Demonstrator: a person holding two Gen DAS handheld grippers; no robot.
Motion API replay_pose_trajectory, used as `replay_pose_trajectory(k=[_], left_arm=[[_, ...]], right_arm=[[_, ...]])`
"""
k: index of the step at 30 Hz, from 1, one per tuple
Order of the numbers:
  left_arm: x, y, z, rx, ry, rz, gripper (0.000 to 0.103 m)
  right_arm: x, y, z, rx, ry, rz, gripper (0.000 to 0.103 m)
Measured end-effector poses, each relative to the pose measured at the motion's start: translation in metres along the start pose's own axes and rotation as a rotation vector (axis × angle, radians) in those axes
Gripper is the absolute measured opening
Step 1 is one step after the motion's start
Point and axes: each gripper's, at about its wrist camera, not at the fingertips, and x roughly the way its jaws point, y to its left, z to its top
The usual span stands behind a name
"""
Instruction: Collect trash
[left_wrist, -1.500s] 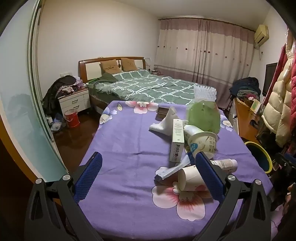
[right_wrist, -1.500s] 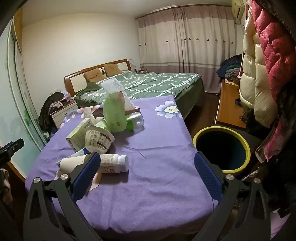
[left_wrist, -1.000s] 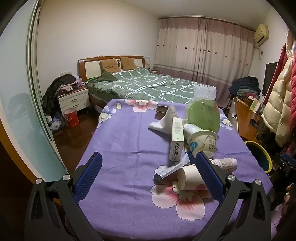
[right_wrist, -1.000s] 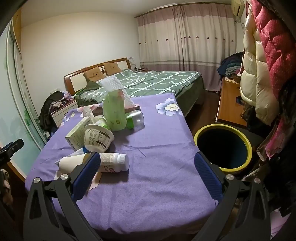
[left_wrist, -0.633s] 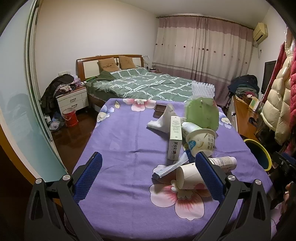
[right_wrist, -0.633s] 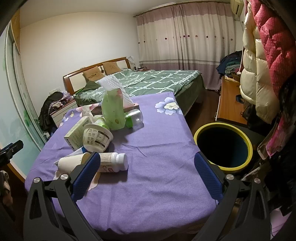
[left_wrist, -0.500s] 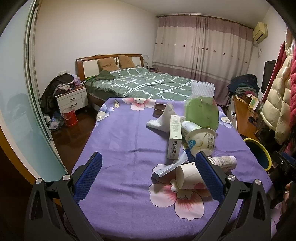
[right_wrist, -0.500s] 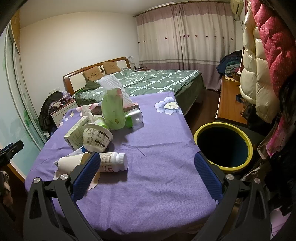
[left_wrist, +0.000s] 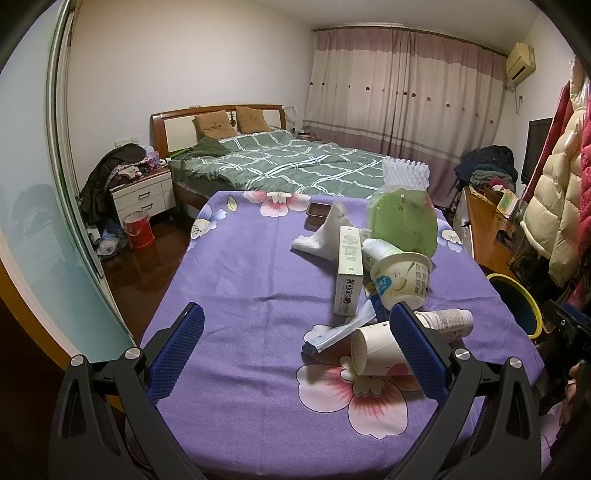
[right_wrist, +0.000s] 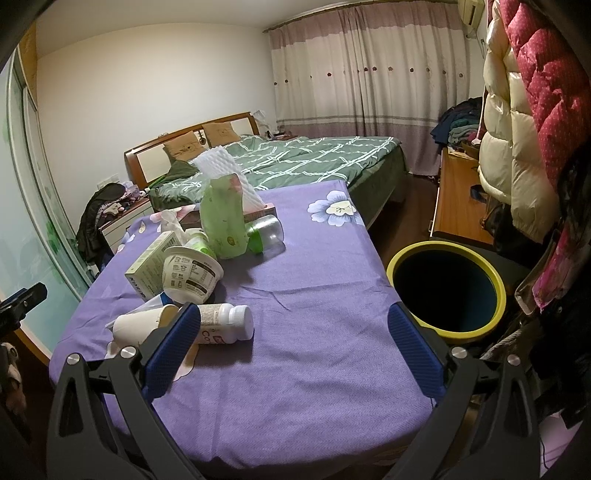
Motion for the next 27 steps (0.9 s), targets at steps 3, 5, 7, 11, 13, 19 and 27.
replay_pose_trajectory(k=[3,5,7,11,13,19,27], left_arm=[[0.0,-0.0001,-0.0001,-0.002,0.0,0.0,0.099],[0.0,-0.0007,0.0001,-0.003,0.0,0.001,0.099],[0.0008,-0.0004,-0.0004,-0.002,0.0,0.0,0.099],[0.0012,-0.0007,-0.0007,0.0,0.002,0.0,0.099],[0.0017,-0.0008,-0.0011,-0.001,0.003,-0.001,0.099],[0.0047,-0.001,-0.0024,-0.002,0.011,0.0,0.099],[0.006,-0.0009,-0.0026,-0.002,0.013,0.001,0.099]], right_arm=[[0.0042,-0.0026,-0.0021,0.003,0.002,-0.001,0.097],[0.0044,-0.0026,-0.0024,0.003,0.002,-0.001,0.097],[0.0052,-0.0033,-0.0026,0.004,0.001,0.0,0.097],[0.0058,-0.0037,-0.0033,0.004,0.003,-0.001,0.097],[0.005,-0.0036,-0.0022,0.005,0.003,0.0,0.097],[0.0053,-0.0038,-0.0019,0.006,0.005,0.001,0.097],[0.0083,-0.0055,-0.0037,0.009,0.008,0.0,0.097]])
